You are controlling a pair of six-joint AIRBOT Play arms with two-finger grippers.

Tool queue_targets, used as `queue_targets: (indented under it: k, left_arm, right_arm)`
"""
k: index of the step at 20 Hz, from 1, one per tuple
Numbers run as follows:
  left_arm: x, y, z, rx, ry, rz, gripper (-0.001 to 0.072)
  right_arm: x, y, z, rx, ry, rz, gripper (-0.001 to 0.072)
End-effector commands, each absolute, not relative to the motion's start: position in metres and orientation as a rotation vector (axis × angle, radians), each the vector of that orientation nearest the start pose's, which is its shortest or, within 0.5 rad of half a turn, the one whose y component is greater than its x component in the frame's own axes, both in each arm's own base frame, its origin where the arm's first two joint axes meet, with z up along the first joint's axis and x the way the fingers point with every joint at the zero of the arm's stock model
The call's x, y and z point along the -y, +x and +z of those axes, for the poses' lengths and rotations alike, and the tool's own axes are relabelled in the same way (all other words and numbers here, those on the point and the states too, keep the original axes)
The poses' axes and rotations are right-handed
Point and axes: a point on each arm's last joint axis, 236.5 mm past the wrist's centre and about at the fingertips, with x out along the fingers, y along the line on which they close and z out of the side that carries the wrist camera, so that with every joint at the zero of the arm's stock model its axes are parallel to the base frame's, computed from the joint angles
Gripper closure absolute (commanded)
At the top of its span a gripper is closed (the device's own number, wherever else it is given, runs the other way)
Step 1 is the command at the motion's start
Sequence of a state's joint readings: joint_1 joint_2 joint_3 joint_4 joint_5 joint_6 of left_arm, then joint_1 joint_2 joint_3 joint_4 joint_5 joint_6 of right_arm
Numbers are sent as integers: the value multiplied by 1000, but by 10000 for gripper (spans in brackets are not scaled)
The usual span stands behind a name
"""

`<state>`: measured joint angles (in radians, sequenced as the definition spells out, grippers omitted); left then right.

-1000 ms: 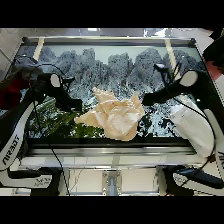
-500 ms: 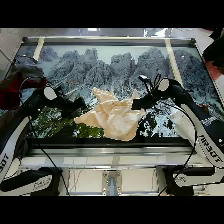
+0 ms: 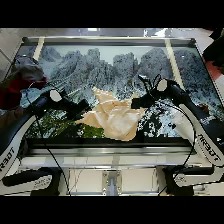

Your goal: Fold the shirts.

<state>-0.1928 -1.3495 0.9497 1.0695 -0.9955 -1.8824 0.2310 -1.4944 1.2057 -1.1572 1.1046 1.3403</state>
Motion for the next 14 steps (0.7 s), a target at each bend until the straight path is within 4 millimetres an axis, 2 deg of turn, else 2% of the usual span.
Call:
queue_targets:
  k: [1, 5, 8, 11, 12, 13, 14]
  left_arm:
    - [132, 335, -61, -1434, -317, -286, 50]
    - [109, 338, -75, -1408, -79, -383, 50]
    - [116, 332, -89, -1430, 13, -476, 68]
    - [125, 328, -92, -1409, 128, -585, 72]
    - [127, 327, -92, -1404, 147, -602, 106]
    - [129, 326, -92, -1401, 160, -615, 202]
    - [130, 326, -92, -1400, 165, -620, 332]
  right_arm:
    - [-175, 372, -42, -1382, 56, 534, 159]
    - [-177, 371, -42, -1385, 63, 538, 159]
    - [-177, 370, -42, -1392, 66, 539, 159]
    - [-177, 370, -42, -1392, 70, 537, 160]
    - [-177, 370, -42, -1393, 72, 535, 160]
    - [-178, 370, -42, -1393, 73, 535, 160]
    - [-178, 370, -42, -1393, 75, 535, 161]
